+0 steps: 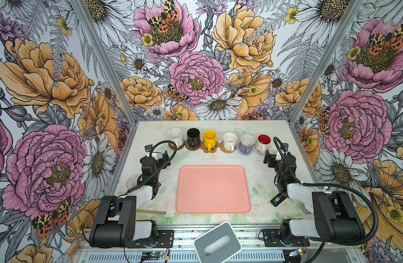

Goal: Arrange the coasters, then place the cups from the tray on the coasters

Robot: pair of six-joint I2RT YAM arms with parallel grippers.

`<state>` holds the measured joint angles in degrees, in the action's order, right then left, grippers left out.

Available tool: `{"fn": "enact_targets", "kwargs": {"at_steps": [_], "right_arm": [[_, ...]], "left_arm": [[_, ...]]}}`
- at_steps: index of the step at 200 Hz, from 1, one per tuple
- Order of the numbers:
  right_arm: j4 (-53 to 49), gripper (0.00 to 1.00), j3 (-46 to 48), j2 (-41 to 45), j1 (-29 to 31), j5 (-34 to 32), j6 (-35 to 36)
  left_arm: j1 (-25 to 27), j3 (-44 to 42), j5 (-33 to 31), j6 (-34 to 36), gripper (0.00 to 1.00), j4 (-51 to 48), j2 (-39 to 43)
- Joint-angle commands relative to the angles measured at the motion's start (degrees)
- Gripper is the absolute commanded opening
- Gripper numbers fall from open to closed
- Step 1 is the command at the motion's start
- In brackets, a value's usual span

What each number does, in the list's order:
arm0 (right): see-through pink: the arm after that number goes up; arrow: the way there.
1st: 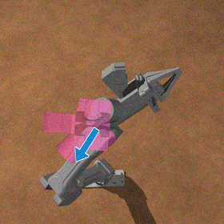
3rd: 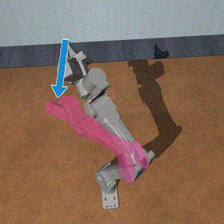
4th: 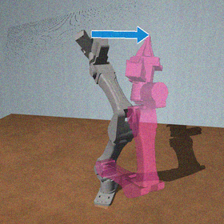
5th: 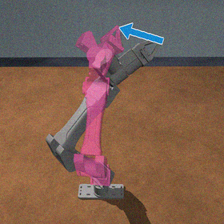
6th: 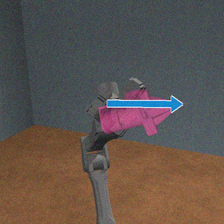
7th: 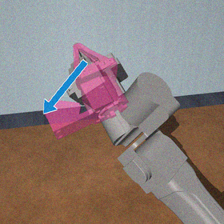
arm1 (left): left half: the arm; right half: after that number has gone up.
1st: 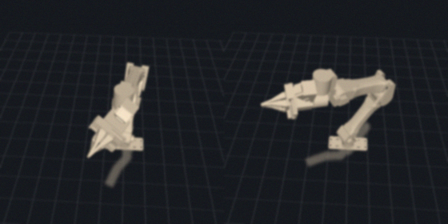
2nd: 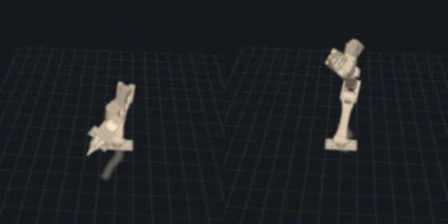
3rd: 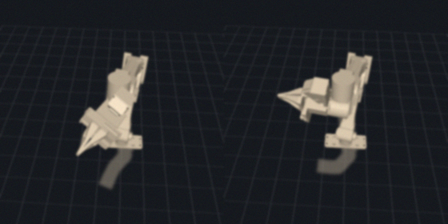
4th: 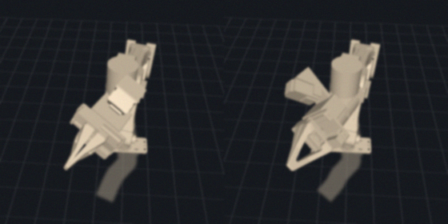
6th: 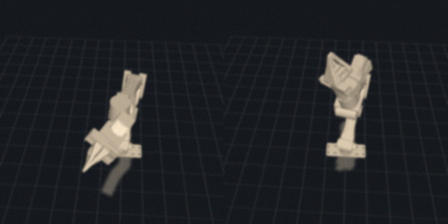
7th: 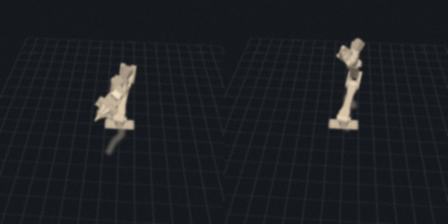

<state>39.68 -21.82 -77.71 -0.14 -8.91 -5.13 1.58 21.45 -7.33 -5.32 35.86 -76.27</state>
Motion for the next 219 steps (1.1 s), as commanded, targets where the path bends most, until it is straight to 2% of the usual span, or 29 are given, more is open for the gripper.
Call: {"fn": "enact_targets", "kwargs": {"at_steps": [1, 25, 39, 84, 118, 138, 169, 190, 207, 219], "right_arm": [[3.84, 1.00, 1.02, -0.58, -0.56, 1.51, -0.70], [19.40, 0.99, 5.18, -7.83, -1.35, 2.29, -0.70], [23.23, 1.00, 5.76, -10.43, -1.49, 4.46, -0.01], [21.09, 0.99, 4.69, -10.70, -1.73, 3.47, -0.62], [18.12, 0.99, 3.30, -10.44, -1.73, 1.56, -1.37], [17.83, 0.99, 3.20, -10.44, -1.73, 1.48, -1.42], [17.68, 1.00, 3.13, -10.44, -1.73, 1.35, -1.46], [17.51, 0.99, 3.00, -10.44, -1.72, 1.36, -1.36], [16.85, 0.99, 2.76, -10.44, -1.73, 1.01, -1.56], [16.67, 0.99, 2.65, -10.40, -1.79, 0.50, -1.79]], "left_arm": [[-0.64, 1.74, 1.88, 1.28, 0.99, 0.47, -0.63], [-0.88, 2.94, 2.34, 1.23, 0.99, -0.90, -1.50], [-0.91, 3.74, 2.65, 1.50, 0.99, -1.77, -2.08], [-1.13, 2.60, 1.20, 2.53, 0.99, 0.53, -1.48], [-1.12, -0.68, -2.99, 4.50, 0.99, 9.00, -1.72], [-1.23, -4.63, -1.81, 5.33, 0.99, 22.13, -6.41], [-1.19, -4.11, 1.57, 6.80, 0.99, 27.89, -13.40], [-1.19, -2.66, -0.09, 6.06, 0.99, 23.23, -12.54], [-1.15, -0.49, -4.08, 4.76, 0.99, 18.13, -12.16], [-1.15, -0.56, -4.20, 4.79, 0.99, 20.02, -12.87]]}}
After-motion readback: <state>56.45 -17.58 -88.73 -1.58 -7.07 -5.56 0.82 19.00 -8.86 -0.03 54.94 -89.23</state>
